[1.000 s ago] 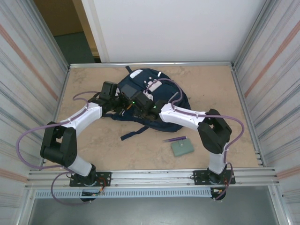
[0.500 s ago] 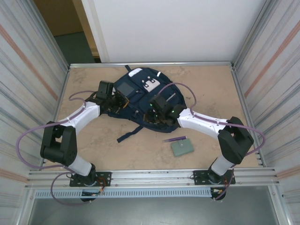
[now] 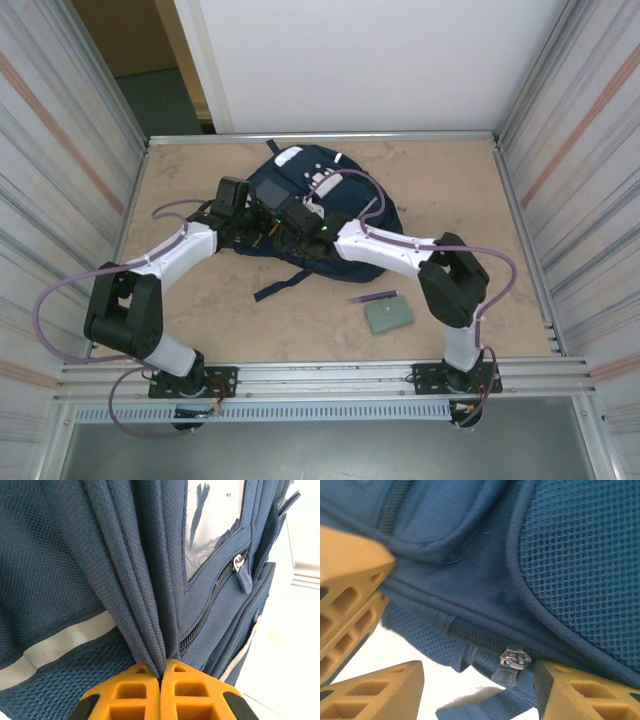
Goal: Pack the student bag
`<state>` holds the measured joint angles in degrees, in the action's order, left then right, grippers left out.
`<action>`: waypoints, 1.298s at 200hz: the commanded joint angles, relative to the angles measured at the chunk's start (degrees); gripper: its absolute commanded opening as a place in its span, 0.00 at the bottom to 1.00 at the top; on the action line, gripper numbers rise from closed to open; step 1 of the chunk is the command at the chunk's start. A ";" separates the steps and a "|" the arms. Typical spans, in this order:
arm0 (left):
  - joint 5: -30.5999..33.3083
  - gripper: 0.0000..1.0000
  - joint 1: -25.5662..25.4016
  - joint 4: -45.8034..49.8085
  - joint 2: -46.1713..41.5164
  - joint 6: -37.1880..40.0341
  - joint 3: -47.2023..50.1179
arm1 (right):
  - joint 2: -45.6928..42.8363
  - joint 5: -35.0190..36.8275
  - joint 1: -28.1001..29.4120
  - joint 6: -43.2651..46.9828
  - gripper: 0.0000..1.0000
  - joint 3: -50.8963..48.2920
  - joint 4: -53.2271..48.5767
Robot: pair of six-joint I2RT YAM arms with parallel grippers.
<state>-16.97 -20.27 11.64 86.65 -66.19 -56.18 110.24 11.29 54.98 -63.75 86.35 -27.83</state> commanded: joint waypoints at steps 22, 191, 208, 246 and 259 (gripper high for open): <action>-1.05 0.00 -0.47 -1.96 -4.82 -1.79 1.64 | 4.72 10.21 0.23 -12.68 0.55 4.53 -11.96; 1.74 0.00 0.22 -2.16 -4.10 -0.01 1.87 | -2.97 3.95 -2.58 -15.73 0.00 -1.49 -15.08; 2.29 0.00 1.29 -1.97 -3.88 0.70 1.73 | -6.12 1.53 -3.68 -14.58 0.00 -5.80 -12.25; 5.55 0.00 4.36 -1.22 -2.44 6.39 0.30 | -14.97 -4.77 -6.94 -8.24 0.00 -16.12 -5.22; 6.18 0.00 5.56 -1.31 -1.76 7.94 -0.04 | -18.10 -6.21 -8.11 -4.39 0.00 -19.08 -3.99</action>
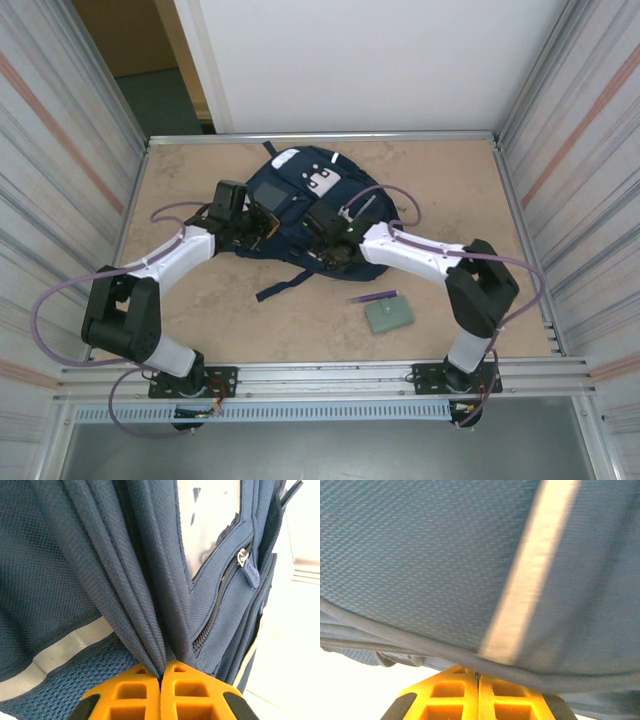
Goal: Pack the student bag
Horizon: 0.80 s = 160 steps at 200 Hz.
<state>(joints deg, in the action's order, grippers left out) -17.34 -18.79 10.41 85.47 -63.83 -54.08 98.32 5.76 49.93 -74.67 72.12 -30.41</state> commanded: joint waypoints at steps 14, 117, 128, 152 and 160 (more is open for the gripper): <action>6.30 0.00 5.76 -0.22 0.40 6.05 -2.55 | -9.74 -0.75 -4.28 10.43 0.00 -7.45 -1.98; -2.15 0.29 12.04 3.37 18.44 20.15 -23.06 | -9.31 -24.16 -9.59 34.11 0.00 -7.52 9.90; -3.41 0.44 13.06 5.09 18.81 20.53 -25.00 | -6.16 -25.53 -9.08 34.12 0.00 -4.77 11.62; -3.68 0.54 15.31 9.81 14.01 20.17 -23.02 | 0.92 -27.75 -7.36 34.73 0.00 3.54 13.33; -3.02 0.56 15.68 12.09 11.36 20.48 -21.38 | 3.14 -28.47 -6.73 34.93 0.00 6.13 13.52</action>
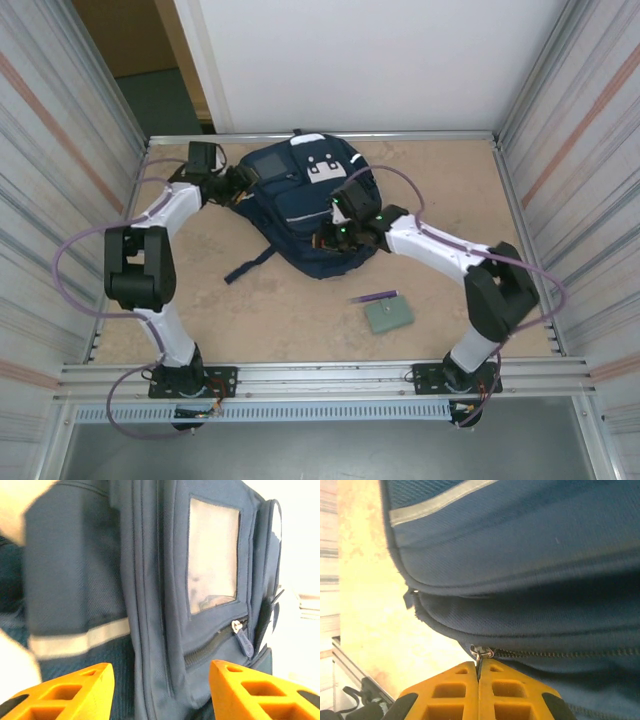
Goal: Pack the student bag
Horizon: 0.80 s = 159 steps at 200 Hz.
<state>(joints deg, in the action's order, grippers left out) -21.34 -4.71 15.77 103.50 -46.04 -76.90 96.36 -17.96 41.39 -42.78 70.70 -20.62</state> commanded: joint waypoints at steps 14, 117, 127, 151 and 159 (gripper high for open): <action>1.76 0.59 1.71 10.85 -11.51 3.37 4.82 | 8.16 -6.88 2.47 2.97 0.00 11.12 4.53; -0.07 0.57 -5.40 4.69 -26.29 -9.32 25.63 | 18.39 -12.91 7.34 2.26 0.00 19.70 7.70; 1.29 0.53 -6.19 3.14 -26.96 -10.27 26.50 | 18.62 -12.37 7.81 2.40 0.00 19.91 7.22; 3.49 0.32 -8.08 0.49 -26.25 -11.36 27.51 | 18.69 -11.96 8.45 2.53 0.00 19.67 7.17; 3.50 0.22 -8.44 0.31 -25.38 -11.74 27.51 | 18.45 -12.22 8.58 2.74 0.00 19.48 7.18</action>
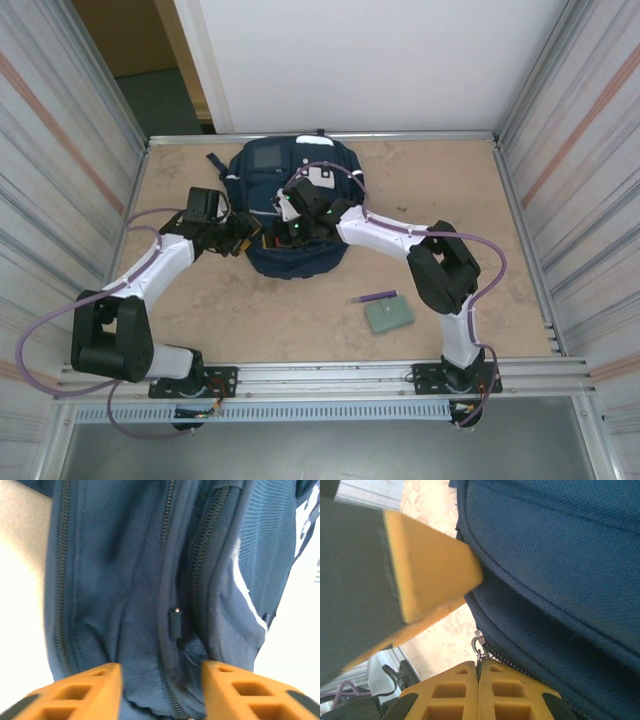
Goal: Pack the student bag
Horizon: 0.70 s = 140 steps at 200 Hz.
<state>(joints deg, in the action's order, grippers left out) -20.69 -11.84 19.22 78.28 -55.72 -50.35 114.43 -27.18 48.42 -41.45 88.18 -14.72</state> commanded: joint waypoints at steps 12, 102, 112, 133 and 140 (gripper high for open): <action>2.55 0.09 -1.57 -3.82 1.04 -2.15 0.91 | -0.05 -2.56 1.59 1.70 0.00 1.44 0.81; -1.37 0.00 8.97 0.61 6.60 7.59 -5.03 | -15.95 4.78 -8.80 9.37 0.00 -21.62 -7.48; -1.58 0.00 9.59 1.05 7.66 8.62 -6.14 | -17.84 6.19 -10.34 10.16 0.00 -23.67 -8.40; -2.01 0.00 10.33 1.44 10.82 11.11 -9.87 | -20.27 7.96 -12.30 12.05 0.00 -25.29 -10.06; -1.86 0.00 10.54 2.25 12.28 11.69 -11.45 | -20.47 8.17 -12.24 12.65 0.00 -24.96 -10.32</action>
<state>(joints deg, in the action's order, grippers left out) -25.85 -3.68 22.63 87.57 -48.88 -55.96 97.47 -22.15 36.97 -33.01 64.51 -16.67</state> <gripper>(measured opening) 0.047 0.049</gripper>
